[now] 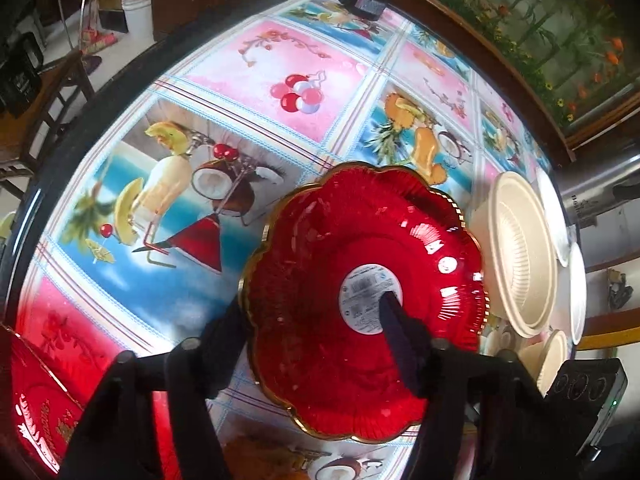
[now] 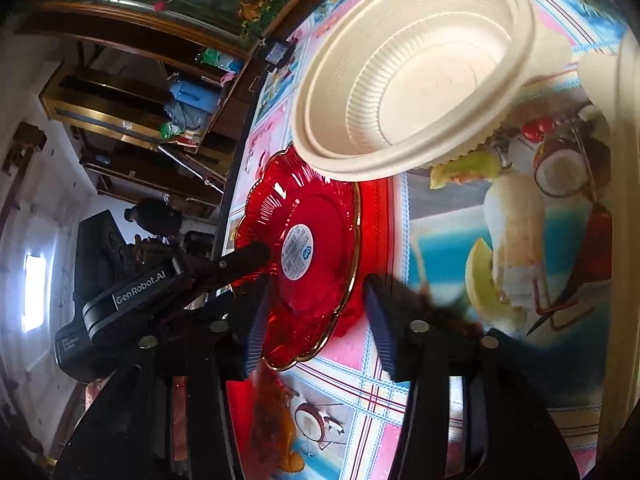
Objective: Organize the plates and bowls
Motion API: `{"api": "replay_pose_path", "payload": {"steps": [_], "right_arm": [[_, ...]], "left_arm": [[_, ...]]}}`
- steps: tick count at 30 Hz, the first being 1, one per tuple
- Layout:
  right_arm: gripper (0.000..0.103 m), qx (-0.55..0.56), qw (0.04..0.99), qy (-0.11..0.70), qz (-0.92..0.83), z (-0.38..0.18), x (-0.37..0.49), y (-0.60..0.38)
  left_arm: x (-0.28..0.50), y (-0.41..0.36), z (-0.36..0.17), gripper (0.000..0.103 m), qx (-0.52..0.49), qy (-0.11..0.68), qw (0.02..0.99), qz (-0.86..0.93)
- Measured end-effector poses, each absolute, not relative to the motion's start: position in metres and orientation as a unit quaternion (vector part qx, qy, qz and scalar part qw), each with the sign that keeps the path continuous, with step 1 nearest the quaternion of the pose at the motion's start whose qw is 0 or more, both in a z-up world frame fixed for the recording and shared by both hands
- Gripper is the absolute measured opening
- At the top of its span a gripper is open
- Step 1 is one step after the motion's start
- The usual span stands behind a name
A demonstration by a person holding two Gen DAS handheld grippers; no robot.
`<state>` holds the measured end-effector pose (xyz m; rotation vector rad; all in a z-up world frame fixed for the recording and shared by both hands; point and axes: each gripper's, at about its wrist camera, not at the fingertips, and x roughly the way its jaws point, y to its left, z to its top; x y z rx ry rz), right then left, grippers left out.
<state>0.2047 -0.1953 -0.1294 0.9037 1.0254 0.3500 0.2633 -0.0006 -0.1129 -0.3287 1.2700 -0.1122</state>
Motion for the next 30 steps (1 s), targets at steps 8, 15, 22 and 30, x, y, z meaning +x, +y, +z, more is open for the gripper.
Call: {"api": "replay_pose_path", "payload": {"steps": [8, 15, 22, 30], "right_arm": [[0.014, 0.419, 0.758, 0.478, 0.147, -0.136, 0.199, -0.201], [0.014, 0.398, 0.77, 0.478, 0.142, -0.131, 0.196, -0.198], [0.014, 0.394, 0.779, 0.461, 0.161, -0.116, 0.192, -0.192], [0.014, 0.356, 0.825, 0.376, 0.226, -0.076, 0.164, -0.175]], "left_arm": [[0.259, 0.012, -0.115, 0.017, -0.137, 0.59, 0.796, -0.011], [0.246, 0.015, -0.107, 0.015, -0.129, 0.578, 0.805, -0.001], [0.225, 0.021, -0.085, 0.014, -0.141, 0.555, 0.82, 0.001], [0.176, 0.037, -0.038, 0.014, -0.151, 0.488, 0.86, -0.006]]}}
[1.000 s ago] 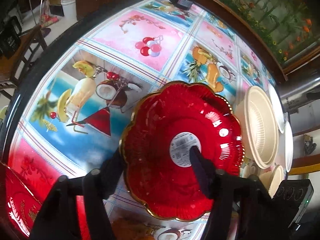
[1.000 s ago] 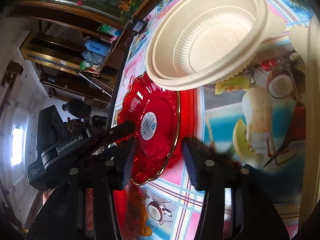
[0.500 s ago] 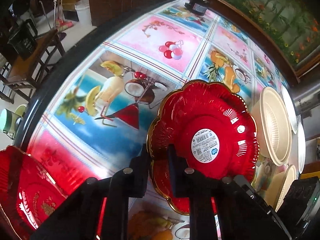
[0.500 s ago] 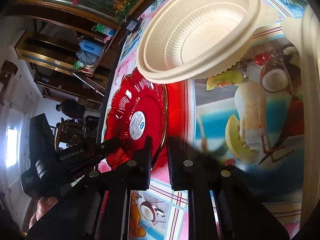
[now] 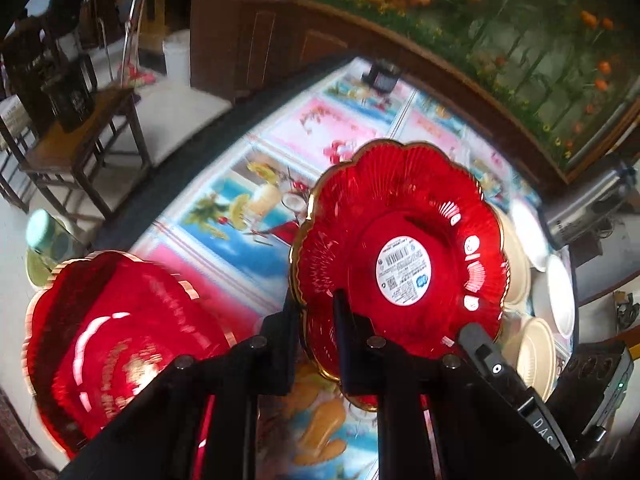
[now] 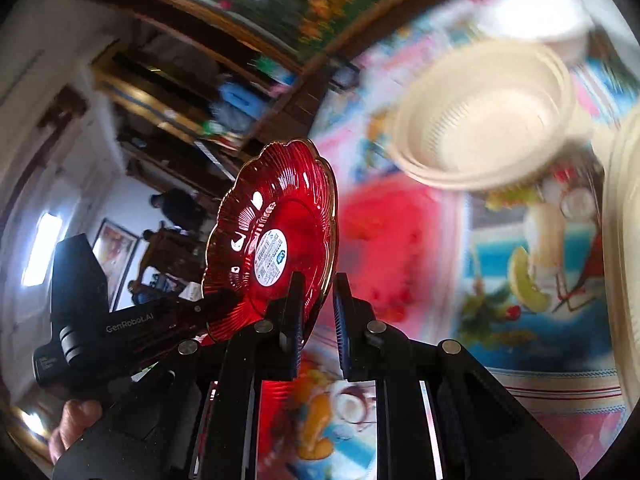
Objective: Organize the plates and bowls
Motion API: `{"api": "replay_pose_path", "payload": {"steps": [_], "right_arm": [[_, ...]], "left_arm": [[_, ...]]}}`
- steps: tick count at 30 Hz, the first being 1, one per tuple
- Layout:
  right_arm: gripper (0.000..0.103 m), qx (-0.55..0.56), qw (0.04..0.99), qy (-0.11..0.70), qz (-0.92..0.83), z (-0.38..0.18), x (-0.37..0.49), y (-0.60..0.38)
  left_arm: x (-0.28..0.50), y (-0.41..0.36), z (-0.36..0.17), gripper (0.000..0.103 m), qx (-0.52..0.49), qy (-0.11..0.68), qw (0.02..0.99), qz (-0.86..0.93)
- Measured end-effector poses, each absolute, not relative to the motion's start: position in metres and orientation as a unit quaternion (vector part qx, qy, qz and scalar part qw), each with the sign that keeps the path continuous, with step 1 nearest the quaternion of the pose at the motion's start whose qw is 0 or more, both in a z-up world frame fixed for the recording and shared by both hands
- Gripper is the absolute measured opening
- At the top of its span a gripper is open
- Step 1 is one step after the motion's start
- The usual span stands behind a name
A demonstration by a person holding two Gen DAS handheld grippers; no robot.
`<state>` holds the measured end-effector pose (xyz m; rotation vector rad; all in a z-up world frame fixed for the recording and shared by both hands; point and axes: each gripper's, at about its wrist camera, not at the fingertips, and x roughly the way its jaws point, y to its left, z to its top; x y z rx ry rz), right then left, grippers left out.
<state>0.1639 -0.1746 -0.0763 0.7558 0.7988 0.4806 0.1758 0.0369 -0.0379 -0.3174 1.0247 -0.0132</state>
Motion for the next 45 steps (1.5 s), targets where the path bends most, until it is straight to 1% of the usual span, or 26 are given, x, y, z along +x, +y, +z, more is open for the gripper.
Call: {"api": "replay_pose_path", "payload": {"steps": [3, 9, 14, 18, 26, 34, 39, 45], "right_arm": [[0.014, 0.338, 0.842, 0.334, 0.257, -0.062, 0.145, -0.166], [0.014, 0.308, 0.853, 0.297, 0.299, -0.042, 0.096, -0.138], [0.015, 0.301, 0.842, 0.305, 0.326, -0.046, 0.058, -0.115], [0.016, 0.28, 0.84, 0.315, 0.341, -0.043, 0.045, -0.091], [0.016, 0.248, 0.832, 0.349, 0.353, -0.044, 0.037, -0.049], [0.016, 0.226, 0.826, 0.384, 0.346, -0.045, 0.037, -0.014], [0.016, 0.213, 0.822, 0.409, 0.333, -0.054, 0.044, 0.004], [0.016, 0.205, 0.823, 0.427, 0.313, -0.067, 0.053, 0.006]], "left_arm": [[0.152, 0.047, -0.021, 0.014, -0.148, 0.456, 0.878, -0.008], [0.098, 0.068, -0.004, 0.015, -0.13, 0.403, 0.906, -0.005], [0.067, 0.091, -0.005, 0.015, -0.127, 0.382, 0.915, 0.016], [0.048, 0.109, -0.006, 0.015, -0.129, 0.372, 0.919, 0.032], [0.025, 0.139, -0.014, 0.015, -0.119, 0.373, 0.919, 0.052], [0.018, 0.159, -0.019, 0.016, -0.094, 0.377, 0.919, 0.062], [0.024, 0.165, -0.032, 0.016, -0.076, 0.396, 0.913, 0.068], [0.039, 0.165, -0.057, 0.02, -0.067, 0.431, 0.897, 0.064]]}}
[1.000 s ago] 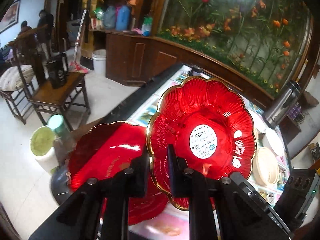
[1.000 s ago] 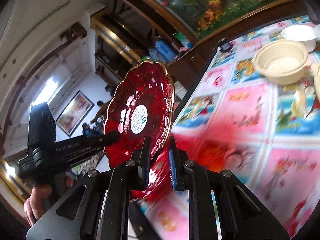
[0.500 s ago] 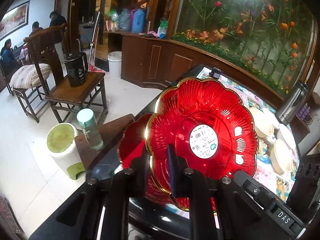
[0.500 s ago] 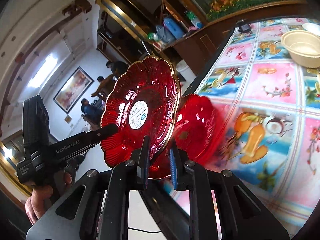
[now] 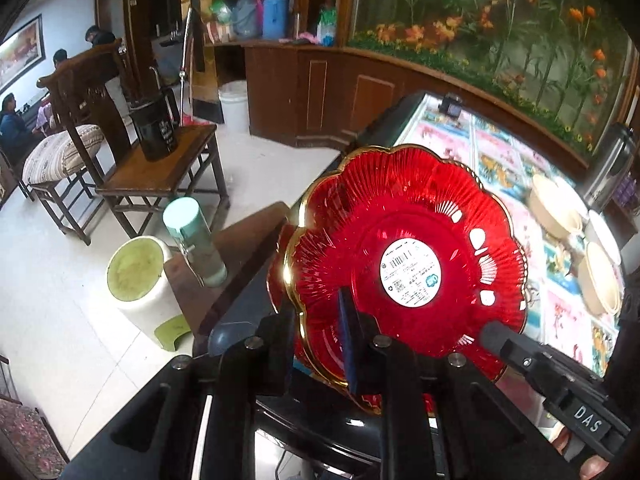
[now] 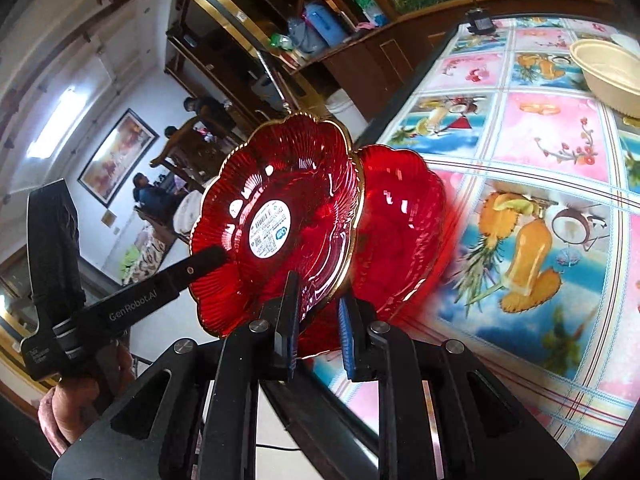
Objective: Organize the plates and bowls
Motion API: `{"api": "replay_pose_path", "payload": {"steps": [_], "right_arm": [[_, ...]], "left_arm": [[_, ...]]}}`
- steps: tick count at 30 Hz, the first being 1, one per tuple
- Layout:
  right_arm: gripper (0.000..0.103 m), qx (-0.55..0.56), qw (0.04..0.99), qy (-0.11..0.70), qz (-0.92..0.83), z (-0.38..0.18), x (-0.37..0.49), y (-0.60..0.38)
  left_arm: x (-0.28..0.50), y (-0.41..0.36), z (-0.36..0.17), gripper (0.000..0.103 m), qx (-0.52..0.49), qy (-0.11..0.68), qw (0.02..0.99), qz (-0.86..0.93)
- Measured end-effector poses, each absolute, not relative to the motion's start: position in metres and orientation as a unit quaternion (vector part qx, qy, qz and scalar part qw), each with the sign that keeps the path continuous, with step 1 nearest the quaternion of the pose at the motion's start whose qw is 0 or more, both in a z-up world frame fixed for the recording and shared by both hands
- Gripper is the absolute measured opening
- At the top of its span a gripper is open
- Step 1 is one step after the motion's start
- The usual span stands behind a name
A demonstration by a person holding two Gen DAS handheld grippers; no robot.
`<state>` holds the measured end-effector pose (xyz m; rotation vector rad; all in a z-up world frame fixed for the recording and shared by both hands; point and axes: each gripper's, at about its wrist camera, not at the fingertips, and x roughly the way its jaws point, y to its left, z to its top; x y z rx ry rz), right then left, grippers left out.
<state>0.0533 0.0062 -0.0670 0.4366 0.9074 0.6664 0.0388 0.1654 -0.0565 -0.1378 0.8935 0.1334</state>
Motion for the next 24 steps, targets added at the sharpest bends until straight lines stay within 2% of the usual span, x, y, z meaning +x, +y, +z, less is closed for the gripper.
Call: {"api": "replay_pose_path", "payload": {"steps": [10, 19, 24], "right_arm": [[0.016, 0.163, 0.846, 0.426, 0.278, -0.076, 0.064, 0.01], [0.023, 0.082, 0.873, 0.415, 0.242, -0.068, 0.066, 0.021], [0.029, 0.047, 0.899, 0.37, 0.23, -0.044, 0.055, 0.009]], "left_arm": [[0.048, 0.162, -0.077, 0.023, -0.015, 0.452, 0.886, 0.106], [0.039, 0.176, -0.064, 0.023, -0.018, 0.431, 0.891, 0.142], [0.04, 0.171, -0.059, 0.023, -0.021, 0.424, 0.895, 0.137]]}}
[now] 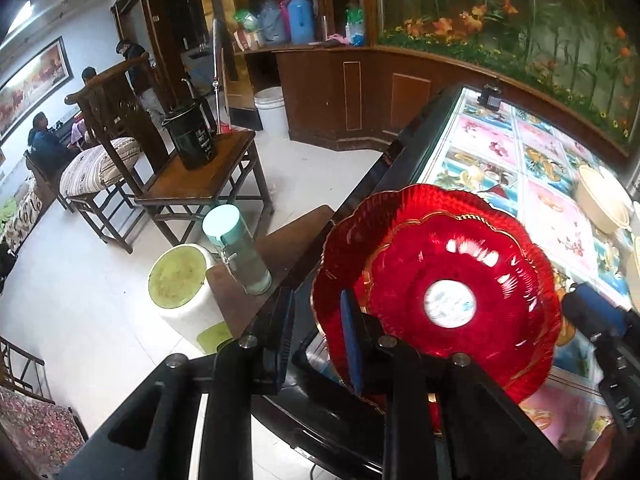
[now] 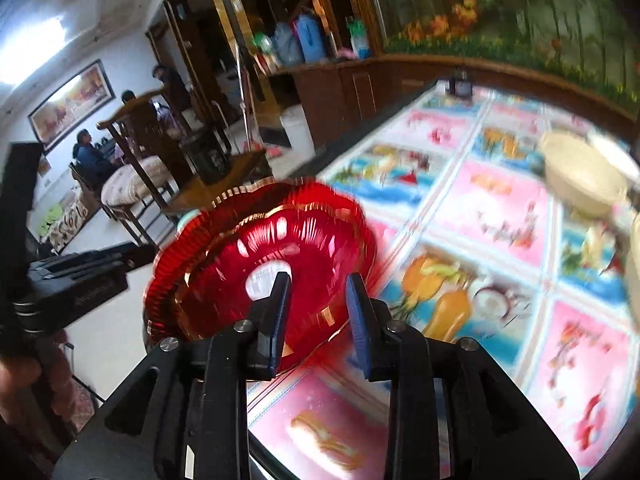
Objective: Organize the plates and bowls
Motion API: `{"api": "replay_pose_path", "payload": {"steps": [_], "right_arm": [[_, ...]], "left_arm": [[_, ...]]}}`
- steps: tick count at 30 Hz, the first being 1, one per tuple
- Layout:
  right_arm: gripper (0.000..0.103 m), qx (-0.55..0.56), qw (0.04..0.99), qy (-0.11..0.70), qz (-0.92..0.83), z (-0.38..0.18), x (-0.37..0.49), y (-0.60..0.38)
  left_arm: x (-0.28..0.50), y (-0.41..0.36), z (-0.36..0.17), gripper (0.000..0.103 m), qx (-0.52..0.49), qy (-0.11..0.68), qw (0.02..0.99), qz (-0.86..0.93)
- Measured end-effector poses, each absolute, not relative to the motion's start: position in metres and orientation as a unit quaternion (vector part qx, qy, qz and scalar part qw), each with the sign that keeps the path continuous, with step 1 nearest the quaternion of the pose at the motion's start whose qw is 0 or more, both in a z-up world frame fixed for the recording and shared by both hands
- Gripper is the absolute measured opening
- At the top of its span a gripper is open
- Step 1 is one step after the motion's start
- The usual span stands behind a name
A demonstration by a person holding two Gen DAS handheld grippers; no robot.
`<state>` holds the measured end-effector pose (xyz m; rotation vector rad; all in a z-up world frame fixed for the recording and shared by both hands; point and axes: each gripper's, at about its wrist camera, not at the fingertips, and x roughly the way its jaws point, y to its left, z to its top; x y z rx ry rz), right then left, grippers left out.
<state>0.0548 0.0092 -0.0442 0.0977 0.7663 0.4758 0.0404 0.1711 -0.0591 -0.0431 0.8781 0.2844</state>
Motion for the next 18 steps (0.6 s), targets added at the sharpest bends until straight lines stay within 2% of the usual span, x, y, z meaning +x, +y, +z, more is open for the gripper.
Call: {"api": "replay_pose_path", "payload": {"steps": [2, 3, 4, 6, 10, 12, 14, 18], "right_arm": [[0.029, 0.056, 0.907, 0.347, 0.233, -0.032, 0.05, -0.001], [0.035, 0.061, 0.91, 0.337, 0.234, -0.027, 0.048, -0.006], [0.048, 0.069, 0.913, 0.326, 0.233, -0.023, 0.046, -0.012], [0.059, 0.085, 0.923, 0.303, 0.222, -0.018, 0.042, -0.028], [0.059, 0.101, 0.932, 0.285, 0.201, -0.014, 0.042, -0.061], [0.059, 0.108, 0.939, 0.277, 0.175, -0.012, 0.041, -0.086], [0.059, 0.12, 0.943, 0.269, 0.155, -0.008, 0.041, -0.11], [0.059, 0.151, 0.953, 0.246, 0.091, -0.002, 0.033, -0.181]], "left_arm": [[0.04, 0.168, -0.057, 0.023, -0.022, 0.421, 0.897, 0.134], [0.039, 0.166, -0.055, 0.023, -0.021, 0.42, 0.898, 0.132], [0.039, 0.164, -0.054, 0.023, -0.022, 0.418, 0.899, 0.128], [0.037, 0.158, -0.051, 0.023, -0.023, 0.416, 0.901, 0.121], [0.033, 0.139, -0.045, 0.027, -0.017, 0.413, 0.906, 0.097], [0.032, 0.127, -0.043, 0.033, -0.009, 0.411, 0.908, 0.084], [0.031, 0.111, -0.042, 0.044, 0.001, 0.407, 0.911, 0.068], [0.03, 0.081, -0.042, 0.053, 0.026, 0.407, 0.912, 0.041]]}}
